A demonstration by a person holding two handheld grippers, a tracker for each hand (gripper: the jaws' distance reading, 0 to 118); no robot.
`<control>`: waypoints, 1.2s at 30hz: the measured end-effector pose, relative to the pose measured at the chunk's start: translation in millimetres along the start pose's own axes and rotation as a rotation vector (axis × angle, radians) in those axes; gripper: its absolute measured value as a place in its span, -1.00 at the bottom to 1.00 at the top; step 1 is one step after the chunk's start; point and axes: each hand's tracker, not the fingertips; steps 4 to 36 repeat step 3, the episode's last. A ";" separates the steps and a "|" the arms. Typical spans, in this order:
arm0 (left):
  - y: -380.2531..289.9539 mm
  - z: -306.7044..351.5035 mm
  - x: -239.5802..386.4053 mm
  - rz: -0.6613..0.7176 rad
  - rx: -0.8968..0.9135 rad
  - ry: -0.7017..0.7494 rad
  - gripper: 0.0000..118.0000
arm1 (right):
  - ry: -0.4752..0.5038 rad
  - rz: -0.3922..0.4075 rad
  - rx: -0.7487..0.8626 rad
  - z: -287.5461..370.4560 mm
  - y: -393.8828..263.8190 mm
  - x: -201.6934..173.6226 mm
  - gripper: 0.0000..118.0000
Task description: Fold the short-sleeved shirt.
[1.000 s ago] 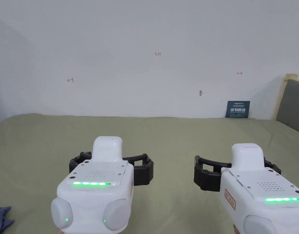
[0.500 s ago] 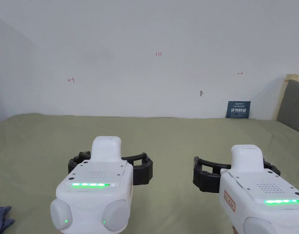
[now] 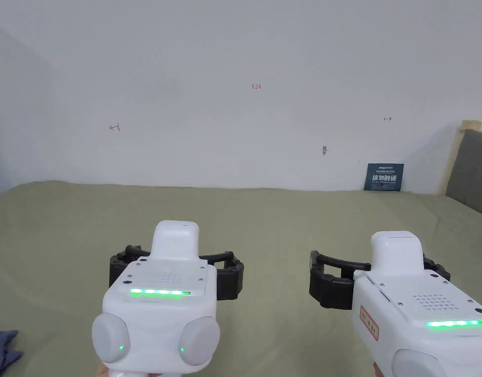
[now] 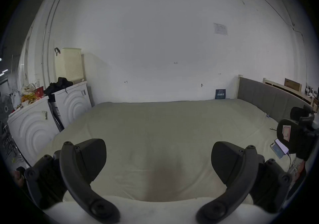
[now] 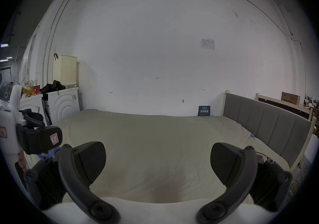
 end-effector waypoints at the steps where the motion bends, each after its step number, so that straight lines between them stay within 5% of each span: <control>1: 1.7 -0.6 -0.8 0.012 -0.009 -0.004 1.00 | 0.001 0.000 -0.001 0.4 -0.3 0.0 1.00; 3: 7.2 -2.0 -7.1 0.130 -0.031 -0.045 1.00 | 0.002 0.000 -0.003 1.0 -0.5 -0.4 1.00; 36: 7.2 -2.0 -7.1 0.130 -0.031 -0.045 1.00 | 0.002 0.000 -0.003 1.0 -0.5 -0.4 1.00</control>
